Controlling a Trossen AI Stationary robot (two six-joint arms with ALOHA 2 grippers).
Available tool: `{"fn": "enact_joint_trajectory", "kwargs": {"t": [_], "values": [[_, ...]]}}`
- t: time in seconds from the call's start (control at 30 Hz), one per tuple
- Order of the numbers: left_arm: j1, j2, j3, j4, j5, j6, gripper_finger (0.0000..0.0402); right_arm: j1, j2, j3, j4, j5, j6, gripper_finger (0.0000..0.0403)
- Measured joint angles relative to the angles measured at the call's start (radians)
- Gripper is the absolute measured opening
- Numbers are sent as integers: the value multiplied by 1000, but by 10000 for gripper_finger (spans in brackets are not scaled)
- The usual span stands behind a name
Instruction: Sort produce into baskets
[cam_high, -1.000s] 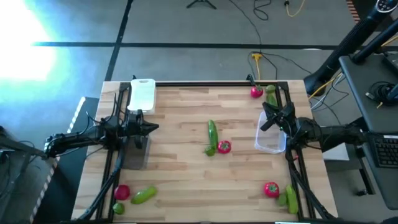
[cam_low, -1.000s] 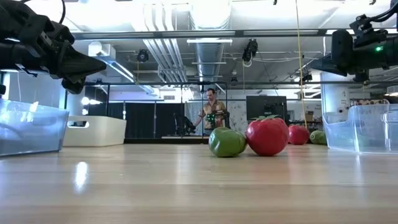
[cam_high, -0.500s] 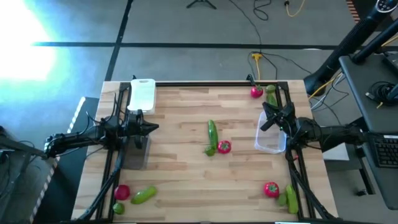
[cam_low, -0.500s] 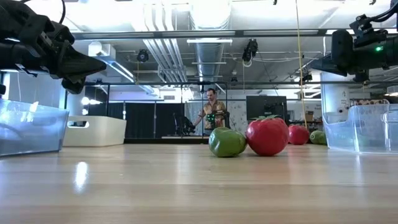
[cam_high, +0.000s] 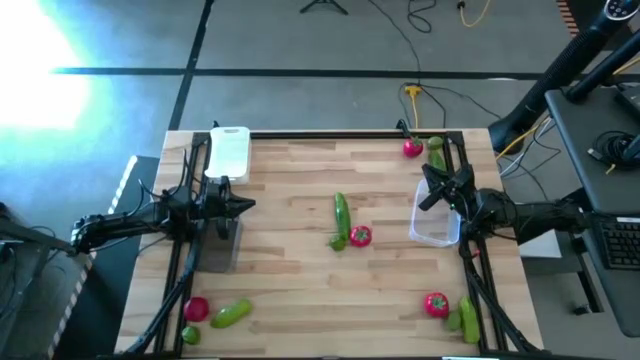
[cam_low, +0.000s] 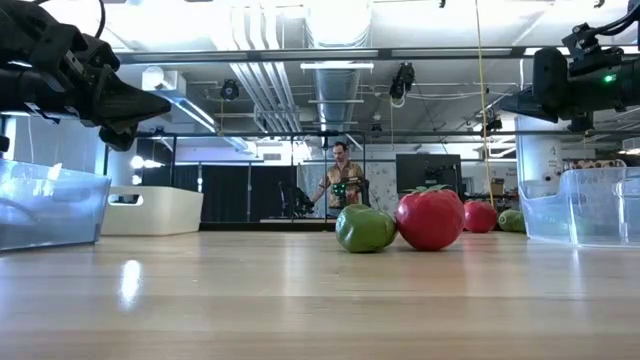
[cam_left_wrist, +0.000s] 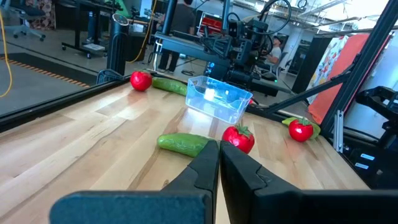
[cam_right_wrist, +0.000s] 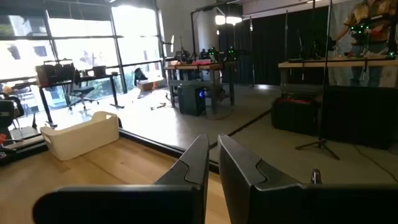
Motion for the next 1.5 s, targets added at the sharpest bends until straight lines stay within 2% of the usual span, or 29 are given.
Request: {"fn": "enact_joint_trajectory", "kwargs": {"t": [1.1,1.23,1.5], "values": [[0,0,0,5,0,0,0,0,0,0,0,0,0,28],[0,-1,0,134,-37,-19,0,0,0,0,0,0,0,28],[0,1,0,416,-39,-61,0,0,0,0,0,0,0,28]]}}
